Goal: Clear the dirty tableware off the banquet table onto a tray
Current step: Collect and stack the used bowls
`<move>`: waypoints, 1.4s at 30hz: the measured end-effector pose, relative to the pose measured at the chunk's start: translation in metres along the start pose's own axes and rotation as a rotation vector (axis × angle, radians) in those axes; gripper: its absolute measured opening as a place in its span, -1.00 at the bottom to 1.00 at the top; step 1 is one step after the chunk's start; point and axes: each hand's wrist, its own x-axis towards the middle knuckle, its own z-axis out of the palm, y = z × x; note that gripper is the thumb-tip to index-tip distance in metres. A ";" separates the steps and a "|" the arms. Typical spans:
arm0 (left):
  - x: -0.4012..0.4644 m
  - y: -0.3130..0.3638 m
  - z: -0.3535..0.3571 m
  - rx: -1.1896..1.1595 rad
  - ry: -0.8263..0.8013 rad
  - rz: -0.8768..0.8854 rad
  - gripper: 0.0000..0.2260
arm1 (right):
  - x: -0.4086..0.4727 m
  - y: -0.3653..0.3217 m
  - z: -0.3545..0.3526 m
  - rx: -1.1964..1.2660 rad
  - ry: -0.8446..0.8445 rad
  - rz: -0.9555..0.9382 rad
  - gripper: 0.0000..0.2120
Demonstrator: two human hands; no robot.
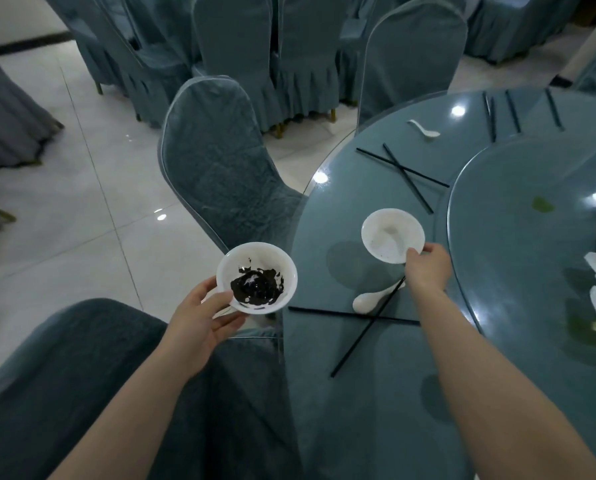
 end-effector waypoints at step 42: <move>-0.380 -0.143 -0.084 0.450 -1.238 -0.239 -0.67 | -0.684 0.161 -0.265 0.273 0.610 0.124 -0.81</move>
